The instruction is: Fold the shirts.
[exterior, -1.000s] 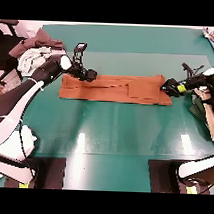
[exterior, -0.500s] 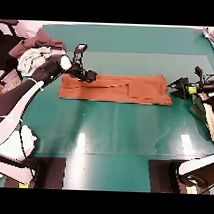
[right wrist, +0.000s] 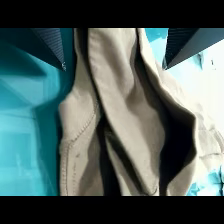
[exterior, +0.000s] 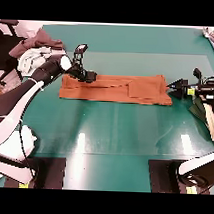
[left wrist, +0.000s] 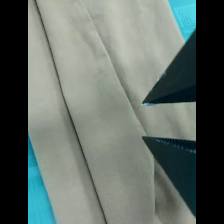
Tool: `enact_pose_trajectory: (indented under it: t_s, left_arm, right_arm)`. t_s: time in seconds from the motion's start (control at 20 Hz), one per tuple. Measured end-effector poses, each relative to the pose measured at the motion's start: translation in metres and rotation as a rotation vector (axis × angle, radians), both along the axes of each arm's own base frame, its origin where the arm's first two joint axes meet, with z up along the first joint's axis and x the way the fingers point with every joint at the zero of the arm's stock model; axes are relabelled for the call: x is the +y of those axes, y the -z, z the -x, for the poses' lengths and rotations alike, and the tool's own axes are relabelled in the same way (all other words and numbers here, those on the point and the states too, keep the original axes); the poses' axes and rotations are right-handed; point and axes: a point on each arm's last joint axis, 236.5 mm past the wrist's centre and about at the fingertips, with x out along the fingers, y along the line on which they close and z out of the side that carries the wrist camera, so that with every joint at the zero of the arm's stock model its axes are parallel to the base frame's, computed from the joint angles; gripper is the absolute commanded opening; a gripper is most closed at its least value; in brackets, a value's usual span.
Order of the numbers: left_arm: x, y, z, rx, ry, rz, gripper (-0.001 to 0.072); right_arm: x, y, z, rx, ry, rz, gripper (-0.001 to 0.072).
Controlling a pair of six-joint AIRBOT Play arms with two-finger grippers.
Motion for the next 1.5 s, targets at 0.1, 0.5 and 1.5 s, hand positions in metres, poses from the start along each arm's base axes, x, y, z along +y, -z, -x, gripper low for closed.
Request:
enact_pose_trajectory:
  t_s: [0.1,0.5,1.5]
  left_arm:
    - [0.000,0.000,0.000,0.000,0.000,0.001,0.0260]
    - [0.000,0.002,0.004,0.023,-0.008,0.003,0.0260]
    - [-0.025,0.070,-0.014,0.067,-0.051,0.056,0.0053]
  right_arm:
    - [0.005,0.001,0.000,-0.009,-0.017,0.003,0.0720]
    - [0.048,0.005,-0.009,-0.045,-0.104,0.036,0.0720]
    - [0.092,-0.057,-0.019,-0.093,-0.095,0.089,0.0024]
